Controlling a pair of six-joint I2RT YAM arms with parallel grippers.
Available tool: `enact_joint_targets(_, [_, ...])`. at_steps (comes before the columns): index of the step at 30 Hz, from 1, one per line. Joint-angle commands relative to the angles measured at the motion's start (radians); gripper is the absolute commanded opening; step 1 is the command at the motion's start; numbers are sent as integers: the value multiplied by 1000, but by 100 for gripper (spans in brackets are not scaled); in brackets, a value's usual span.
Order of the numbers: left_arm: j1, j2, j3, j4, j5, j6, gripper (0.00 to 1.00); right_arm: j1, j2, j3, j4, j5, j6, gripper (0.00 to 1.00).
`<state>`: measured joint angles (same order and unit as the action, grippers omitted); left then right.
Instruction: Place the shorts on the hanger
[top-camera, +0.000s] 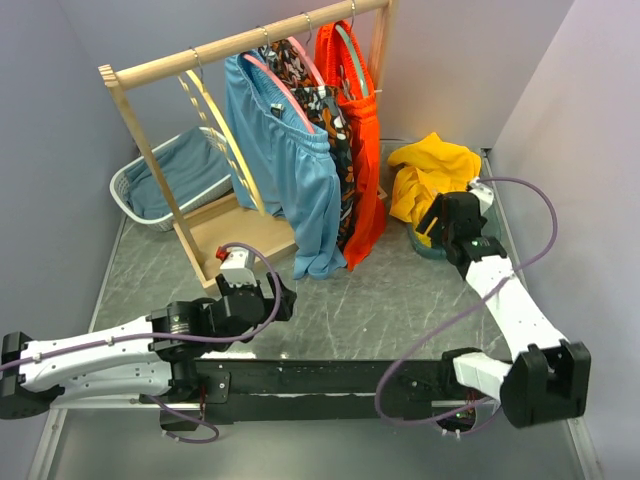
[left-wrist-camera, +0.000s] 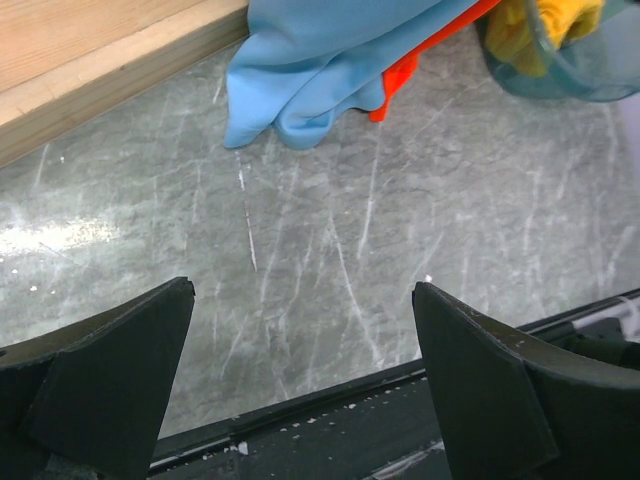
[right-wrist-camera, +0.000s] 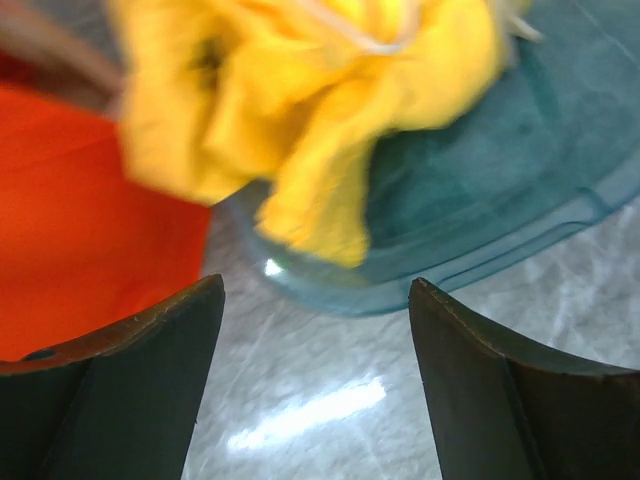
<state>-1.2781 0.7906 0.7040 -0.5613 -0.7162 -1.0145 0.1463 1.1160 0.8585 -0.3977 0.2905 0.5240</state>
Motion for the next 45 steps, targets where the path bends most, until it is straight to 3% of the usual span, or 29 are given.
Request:
enact_joint_targets(1, [-4, -48, 28, 12, 14, 14, 96, -105, 65, 37, 85, -20, 36, 81])
enact_joint_targets(13, [-4, -44, 51, 29, 21, 51, 97, -188, 398, 149, 198, -125, 133, 78])
enact_joint_targets(18, [-4, -33, 55, 20, 15, 40, 96, -191, 443, 140, 207, -145, 139, 53])
enact_joint_targets(19, [-4, -31, 51, 24, 15, 43, 96, -189, 427, 136, 211, -148, 137, 36])
enact_joint_targets(22, [-6, -22, 52, 41, 24, 48, 96, -191, 366, 157, 172, -133, 133, 2])
enact_joint_targets(23, [-4, -19, 55, 43, 27, 48, 96, -191, 342, 180, 143, -123, 130, 0])
enact_joint_targets(34, [-6, 30, 94, 101, 44, 105, 97, -189, 36, 470, -72, -103, 96, 0])
enact_joint_targets(45, [-4, 120, 192, 201, 57, 208, 98, -175, -116, 755, -199, -191, 99, 0])
